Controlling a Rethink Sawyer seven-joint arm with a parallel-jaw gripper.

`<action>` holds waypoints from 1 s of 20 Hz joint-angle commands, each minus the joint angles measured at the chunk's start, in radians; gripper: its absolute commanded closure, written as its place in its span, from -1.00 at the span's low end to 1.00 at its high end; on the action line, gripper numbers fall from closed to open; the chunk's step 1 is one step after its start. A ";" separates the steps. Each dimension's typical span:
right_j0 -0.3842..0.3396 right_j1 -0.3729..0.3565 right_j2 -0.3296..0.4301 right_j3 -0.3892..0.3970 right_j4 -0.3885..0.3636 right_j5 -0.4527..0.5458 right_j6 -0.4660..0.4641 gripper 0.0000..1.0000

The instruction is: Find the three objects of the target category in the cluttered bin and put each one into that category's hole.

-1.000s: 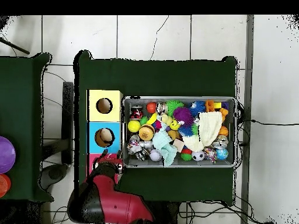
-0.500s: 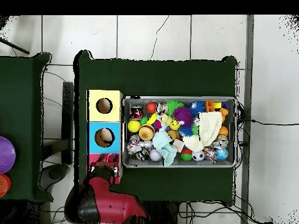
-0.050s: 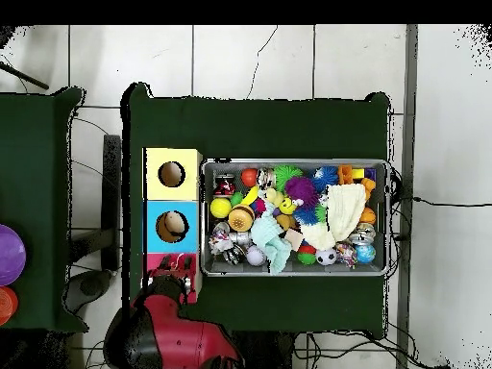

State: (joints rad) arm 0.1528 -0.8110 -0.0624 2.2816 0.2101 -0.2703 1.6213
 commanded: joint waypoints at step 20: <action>0.058 -0.003 0.020 0.072 0.065 -0.073 0.320 -1.00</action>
State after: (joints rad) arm 0.1991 -0.8227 -0.0684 2.3406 0.2169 -0.2743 1.6213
